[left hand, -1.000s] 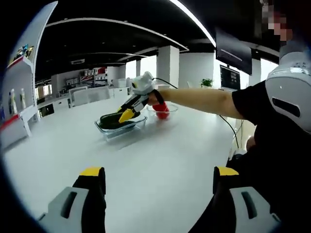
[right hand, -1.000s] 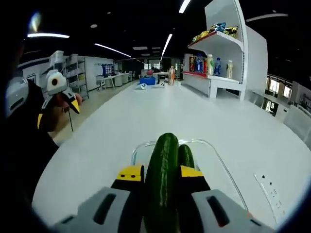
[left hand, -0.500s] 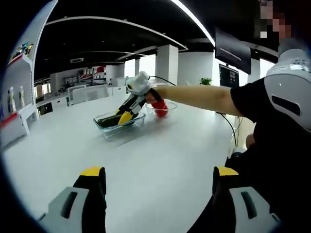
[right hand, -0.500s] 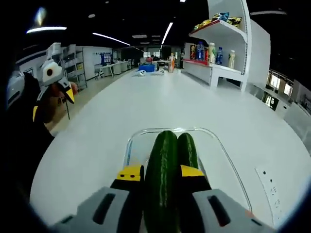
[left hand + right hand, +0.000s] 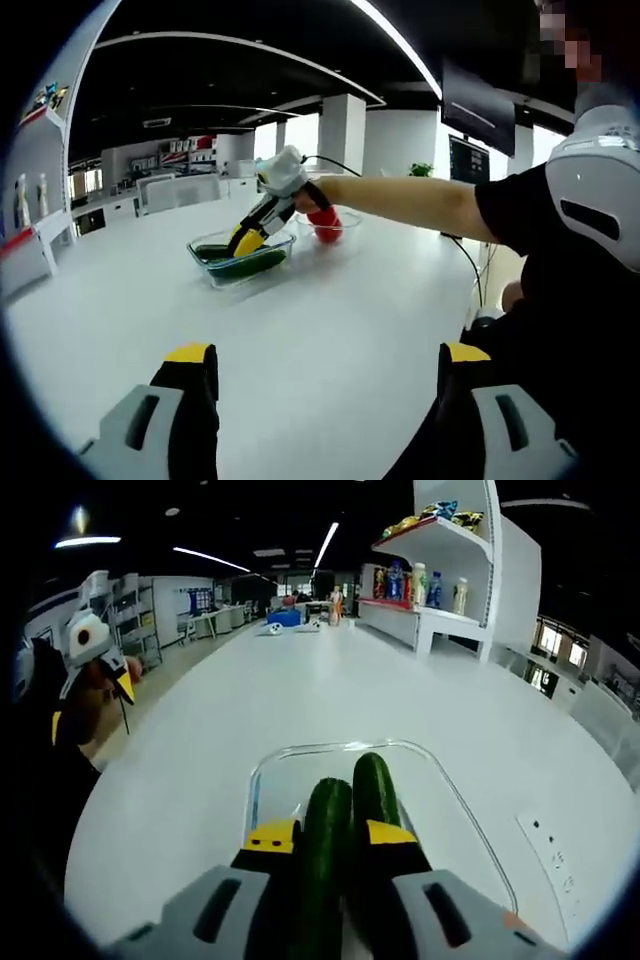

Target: Sort the scattered tomatoes and cucumbers on the table and place them into their respective storage containers

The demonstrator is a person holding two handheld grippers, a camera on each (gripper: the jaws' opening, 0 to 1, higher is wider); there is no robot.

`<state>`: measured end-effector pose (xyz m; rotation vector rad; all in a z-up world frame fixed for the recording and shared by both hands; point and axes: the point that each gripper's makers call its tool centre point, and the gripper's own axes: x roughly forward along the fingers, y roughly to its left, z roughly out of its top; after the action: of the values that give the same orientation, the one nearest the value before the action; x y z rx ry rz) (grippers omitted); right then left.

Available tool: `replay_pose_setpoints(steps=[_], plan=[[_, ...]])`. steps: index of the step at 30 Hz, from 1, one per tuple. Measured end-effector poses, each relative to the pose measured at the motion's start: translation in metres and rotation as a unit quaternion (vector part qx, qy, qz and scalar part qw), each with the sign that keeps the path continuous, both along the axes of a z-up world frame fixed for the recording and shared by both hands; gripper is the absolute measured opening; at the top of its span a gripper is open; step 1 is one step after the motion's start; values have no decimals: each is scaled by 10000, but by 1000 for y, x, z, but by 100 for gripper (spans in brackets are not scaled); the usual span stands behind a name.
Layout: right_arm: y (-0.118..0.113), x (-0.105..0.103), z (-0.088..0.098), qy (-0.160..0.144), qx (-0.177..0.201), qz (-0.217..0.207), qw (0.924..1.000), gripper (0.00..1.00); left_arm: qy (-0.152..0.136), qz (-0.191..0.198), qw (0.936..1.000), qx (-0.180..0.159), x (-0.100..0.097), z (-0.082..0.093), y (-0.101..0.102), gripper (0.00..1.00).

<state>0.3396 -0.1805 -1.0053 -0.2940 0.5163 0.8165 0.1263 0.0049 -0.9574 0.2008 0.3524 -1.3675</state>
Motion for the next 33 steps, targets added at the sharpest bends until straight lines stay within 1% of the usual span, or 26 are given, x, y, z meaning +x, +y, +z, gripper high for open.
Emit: replay_pose_setpoints(steps=[4, 8, 12, 14, 15, 16, 18, 21, 23, 24, 25, 26, 27, 28, 29, 31, 33], plan=[[-1, 0, 1, 48, 46, -81, 9999, 22, -22, -35, 10000, -17, -1, 1, -1, 90], [1, -3, 2, 46, 152, -117, 9998, 29, -19, -19, 10000, 0, 0, -1, 0, 90], [-4, 1, 4, -82, 210, -286, 9993, 43, -37, 18, 10000, 69, 2, -5, 1, 90], [-8, 3, 5, -53, 278, -480, 9984, 51, -37, 7, 10000, 83, 1, -6, 1, 90], [-10, 5, 6, -37, 276, -597, 9978, 57, -39, -1, 10000, 85, 0, -6, 1, 90], [-13, 6, 7, -67, 218, -680, 9974, 61, -40, -4, 10000, 82, 0, -6, 1, 90], [-16, 9, 11, -256, 109, -746, 9968, 69, -48, -11, 10000, 65, -1, -5, 2, 90], [-18, 12, 17, -404, 71, -900, 9951, 74, -66, -23, 10000, 51, -1, -6, 1, 90], [-24, 16, 29, -758, -166, -1144, 9904, 74, -70, -16, 10000, 63, -1, -5, -1, 90], [-26, 19, 35, -935, -284, -1265, 9871, 75, -72, -12, 9999, 69, 0, -5, -3, 90], [-28, 16, 40, -970, -244, -1401, 9851, 78, -93, -31, 9999, 80, -1, -3, -4, 90], [-30, 15, 45, -969, -107, -1537, 9833, 83, -115, -42, 9999, 91, -2, -2, -4, 90], [-31, 11, 51, -960, 40, -1651, 9816, 91, -131, -43, 9999, 101, -3, -2, -5, 90], [-31, 8, 56, -987, 173, -1739, 9796, 97, -145, -26, 9998, 144, -2, -2, -5, 90], [-33, 4, 58, -975, 205, -1801, 9786, 95, -170, -12, 9997, 189, -1, -3, -5, 91], [-36, -9, 63, -1009, 234, -1857, 9771, 97, -211, -13, 9995, 237, -1, -4, -7, 91], [-38, -17, 65, -1014, 246, -1906, 9761, 97, -153, -74, 9996, 227, -4, -2, -11, 91]])
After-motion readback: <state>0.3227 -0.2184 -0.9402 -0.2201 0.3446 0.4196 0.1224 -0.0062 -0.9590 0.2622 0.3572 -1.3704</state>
